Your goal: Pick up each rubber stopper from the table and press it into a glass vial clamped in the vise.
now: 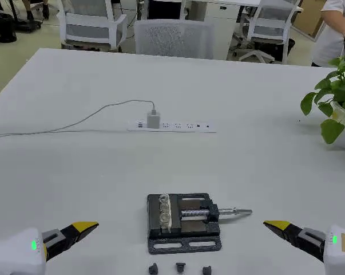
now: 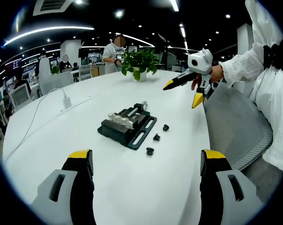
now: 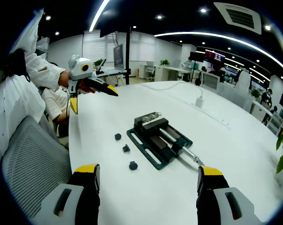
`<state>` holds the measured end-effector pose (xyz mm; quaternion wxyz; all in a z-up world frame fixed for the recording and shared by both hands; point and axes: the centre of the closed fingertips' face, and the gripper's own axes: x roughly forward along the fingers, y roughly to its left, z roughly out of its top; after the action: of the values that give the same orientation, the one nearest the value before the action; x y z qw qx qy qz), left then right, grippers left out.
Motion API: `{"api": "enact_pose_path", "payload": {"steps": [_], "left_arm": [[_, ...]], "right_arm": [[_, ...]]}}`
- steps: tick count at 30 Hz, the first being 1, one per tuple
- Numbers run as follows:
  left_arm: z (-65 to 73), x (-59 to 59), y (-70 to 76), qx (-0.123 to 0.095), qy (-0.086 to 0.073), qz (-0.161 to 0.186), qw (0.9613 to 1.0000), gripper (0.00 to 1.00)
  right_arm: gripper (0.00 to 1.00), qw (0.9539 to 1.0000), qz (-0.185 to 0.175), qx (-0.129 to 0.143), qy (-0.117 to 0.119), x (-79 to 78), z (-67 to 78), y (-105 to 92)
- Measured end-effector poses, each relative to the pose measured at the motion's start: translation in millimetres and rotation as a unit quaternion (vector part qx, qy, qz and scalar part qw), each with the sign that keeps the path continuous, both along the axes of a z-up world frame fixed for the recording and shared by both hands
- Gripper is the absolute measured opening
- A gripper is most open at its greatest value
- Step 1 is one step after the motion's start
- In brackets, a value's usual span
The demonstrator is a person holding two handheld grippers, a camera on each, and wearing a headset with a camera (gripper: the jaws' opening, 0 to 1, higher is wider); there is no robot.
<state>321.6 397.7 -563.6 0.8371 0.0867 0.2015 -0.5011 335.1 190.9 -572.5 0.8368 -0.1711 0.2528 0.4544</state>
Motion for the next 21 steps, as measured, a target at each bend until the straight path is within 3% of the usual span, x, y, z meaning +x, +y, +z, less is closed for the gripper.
{"api": "enact_pose_path", "payload": {"steps": [21], "left_arm": [[0.0, -2.7, -0.7, -0.005, 0.006, 0.001, 1.0000, 0.93]], "right_arm": [[0.61, 0.9994, 0.020, 0.007, 0.027, -8.2, -11.4, 20.8]]}}
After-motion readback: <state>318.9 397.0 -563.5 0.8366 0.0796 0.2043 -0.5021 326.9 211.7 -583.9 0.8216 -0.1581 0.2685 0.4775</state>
